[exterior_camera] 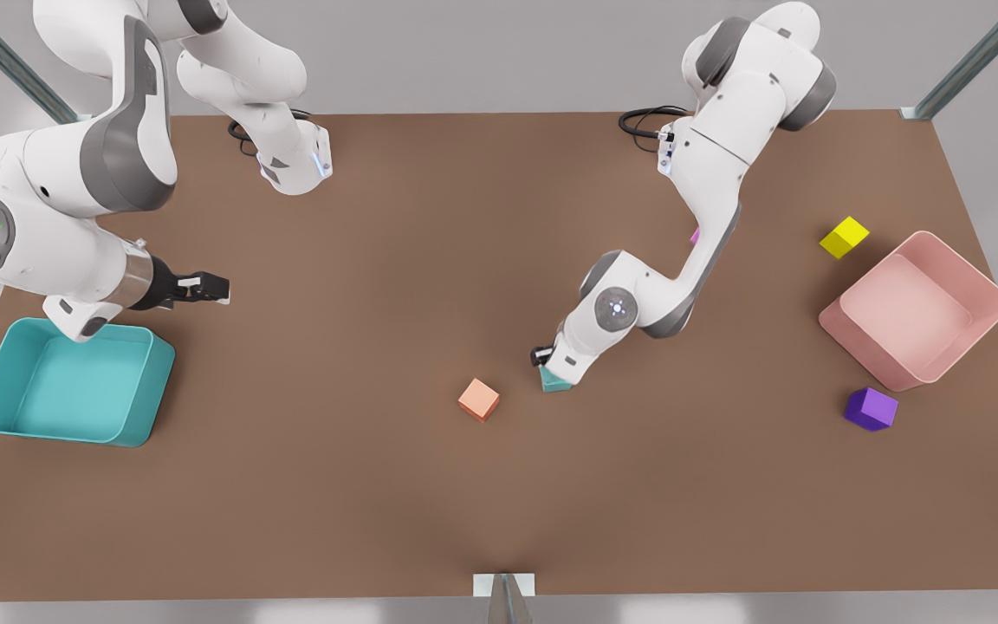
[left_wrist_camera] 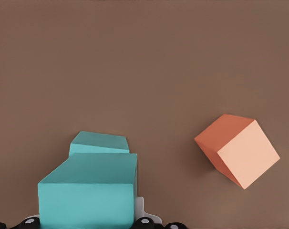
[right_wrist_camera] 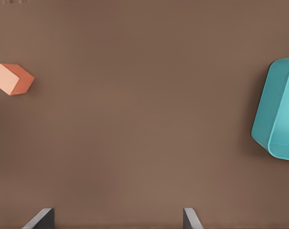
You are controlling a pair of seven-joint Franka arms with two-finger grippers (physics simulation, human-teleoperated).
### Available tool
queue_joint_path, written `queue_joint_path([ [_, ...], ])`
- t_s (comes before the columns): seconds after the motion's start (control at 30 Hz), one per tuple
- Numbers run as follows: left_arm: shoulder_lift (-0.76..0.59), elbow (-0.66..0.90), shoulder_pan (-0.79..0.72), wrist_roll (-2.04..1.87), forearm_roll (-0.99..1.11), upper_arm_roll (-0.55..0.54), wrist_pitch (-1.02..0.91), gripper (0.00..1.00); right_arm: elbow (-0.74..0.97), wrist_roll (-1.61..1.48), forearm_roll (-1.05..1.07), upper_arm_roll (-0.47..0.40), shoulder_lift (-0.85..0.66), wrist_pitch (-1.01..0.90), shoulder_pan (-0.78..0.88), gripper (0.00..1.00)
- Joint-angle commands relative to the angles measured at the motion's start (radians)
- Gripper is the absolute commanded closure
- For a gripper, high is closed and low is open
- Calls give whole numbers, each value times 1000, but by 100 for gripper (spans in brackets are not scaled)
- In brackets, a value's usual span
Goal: Stack the two blue cubes on top of each other
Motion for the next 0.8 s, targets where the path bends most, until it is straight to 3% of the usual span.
queue_joint_path([
  [0.0, 4, 4, 1, -3, 3, 0, 6, 29, 1, 58, 2, 0, -1, -2, 0, 0],
  [0.03, 4, 4, 1, -3, 4, 0, 6, 19, 1, 58, 2, 0, -1, -2, 0, 0],
  [0.07, 5, 4, 2, -2, 4, 0, 8, 0, 1, 58, 2, 0, -1, -2, 0, 0],
  [0.27, -1, 4, 5, -2, 3, 0, 0, 0, 1, 56, 0, -1, -3, -9, -1, 0],
  [0.5, -92, 25, 13, -6, 3, 0, -173, 0, 1, 56, 0, -1, -3, -9, -1, 0],
  [0.63, -170, 439, 134, 52, 29, 1, -912, 0, 1, 56, 0, -1, -3, -9, 0, 0],
  [0.67, -171, 516, 204, 323, 110, -3, -1064, 0, 1, 56, 0, -1, -3, -9, 0, 0],
  [0.73, -226, 527, 254, 717, 198, 24, -1134, 0, 4, 56, 0, -7, -3, -11, -6, 0],
  [0.77, -327, 391, 240, 875, 190, 131, -1076, 0, 5, 55, -2, -7, -1, -6, -14, 0],
])
